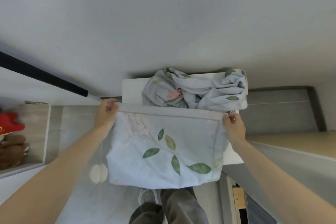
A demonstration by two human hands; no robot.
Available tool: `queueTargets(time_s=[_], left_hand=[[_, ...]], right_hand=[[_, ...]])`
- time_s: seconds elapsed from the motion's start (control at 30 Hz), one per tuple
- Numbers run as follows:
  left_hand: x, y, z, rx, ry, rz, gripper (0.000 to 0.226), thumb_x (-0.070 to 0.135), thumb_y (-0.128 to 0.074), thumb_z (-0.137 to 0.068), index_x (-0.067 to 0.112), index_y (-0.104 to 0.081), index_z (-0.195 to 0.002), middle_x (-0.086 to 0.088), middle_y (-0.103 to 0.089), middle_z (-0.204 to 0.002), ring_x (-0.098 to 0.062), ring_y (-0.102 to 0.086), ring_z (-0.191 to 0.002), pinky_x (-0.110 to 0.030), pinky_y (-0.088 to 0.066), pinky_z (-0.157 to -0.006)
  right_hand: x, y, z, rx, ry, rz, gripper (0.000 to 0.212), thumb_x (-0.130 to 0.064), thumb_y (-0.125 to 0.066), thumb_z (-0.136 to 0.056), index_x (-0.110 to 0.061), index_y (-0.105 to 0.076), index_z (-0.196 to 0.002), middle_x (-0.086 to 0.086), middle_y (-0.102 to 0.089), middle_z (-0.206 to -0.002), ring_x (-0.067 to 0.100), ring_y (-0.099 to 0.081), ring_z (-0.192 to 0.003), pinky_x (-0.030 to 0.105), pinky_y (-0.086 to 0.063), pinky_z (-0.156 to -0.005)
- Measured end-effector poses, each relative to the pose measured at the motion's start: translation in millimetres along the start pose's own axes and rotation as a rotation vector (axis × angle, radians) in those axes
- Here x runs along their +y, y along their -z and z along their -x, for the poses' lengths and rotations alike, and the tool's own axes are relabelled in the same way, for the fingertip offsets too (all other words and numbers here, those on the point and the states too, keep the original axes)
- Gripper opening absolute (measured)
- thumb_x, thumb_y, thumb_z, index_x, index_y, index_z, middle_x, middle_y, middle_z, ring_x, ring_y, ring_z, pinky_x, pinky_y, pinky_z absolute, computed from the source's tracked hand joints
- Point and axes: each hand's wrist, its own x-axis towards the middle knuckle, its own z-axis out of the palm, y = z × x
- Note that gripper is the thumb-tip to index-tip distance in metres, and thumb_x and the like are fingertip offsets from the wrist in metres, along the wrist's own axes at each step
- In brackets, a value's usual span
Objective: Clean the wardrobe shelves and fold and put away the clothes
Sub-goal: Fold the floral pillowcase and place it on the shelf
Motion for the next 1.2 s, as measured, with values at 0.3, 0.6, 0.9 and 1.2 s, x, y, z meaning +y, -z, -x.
queueTargets(time_s=[0.3,0.6,0.9,1.2], left_hand=[[-49,18,74,-0.116,0.259,0.212,0.052,0.06,-0.057,-0.085,0.017,-0.06,-0.114,-0.005,-0.067,-0.106,-0.025,-0.063,-0.098,-0.038,-0.049,-0.085],[-90,43,159,-0.201,0.169,0.152,0.021,0.033,-0.055,-0.095,0.014,-0.064,-0.093,0.005,-0.067,-0.087,-0.005,-0.06,-0.077,-0.015,-0.042,-0.064],[-118,45,134,-0.145,-0.072,-0.249,0.04,0.045,-0.05,-0.095,0.006,-0.059,-0.094,-0.01,-0.064,-0.086,-0.029,-0.059,-0.08,-0.039,-0.042,-0.071],[-157,36,125,-0.131,0.016,-0.567,0.046,0.047,-0.039,-0.1,0.01,-0.047,-0.073,-0.006,-0.055,-0.072,-0.031,-0.054,-0.077,-0.036,-0.035,-0.069]], right_hand=[[61,6,46,-0.135,-0.168,-0.078,0.038,-0.041,-0.063,-0.091,-0.014,-0.049,-0.114,0.002,-0.059,-0.106,0.022,-0.057,-0.099,0.035,-0.044,-0.084],[133,13,114,-0.25,-0.287,0.021,0.037,-0.044,-0.061,-0.091,-0.013,-0.052,-0.109,0.001,-0.06,-0.1,0.018,-0.056,-0.092,0.032,-0.04,-0.08],[148,21,136,-0.148,-0.069,0.218,0.023,-0.032,-0.035,-0.103,-0.012,-0.043,-0.094,0.011,-0.062,-0.093,0.029,-0.061,-0.08,0.039,-0.047,-0.068],[162,10,137,-0.099,-0.143,0.352,0.012,-0.015,-0.05,-0.096,-0.012,-0.045,-0.107,0.01,-0.063,-0.095,0.029,-0.065,-0.079,0.045,-0.056,-0.072]])
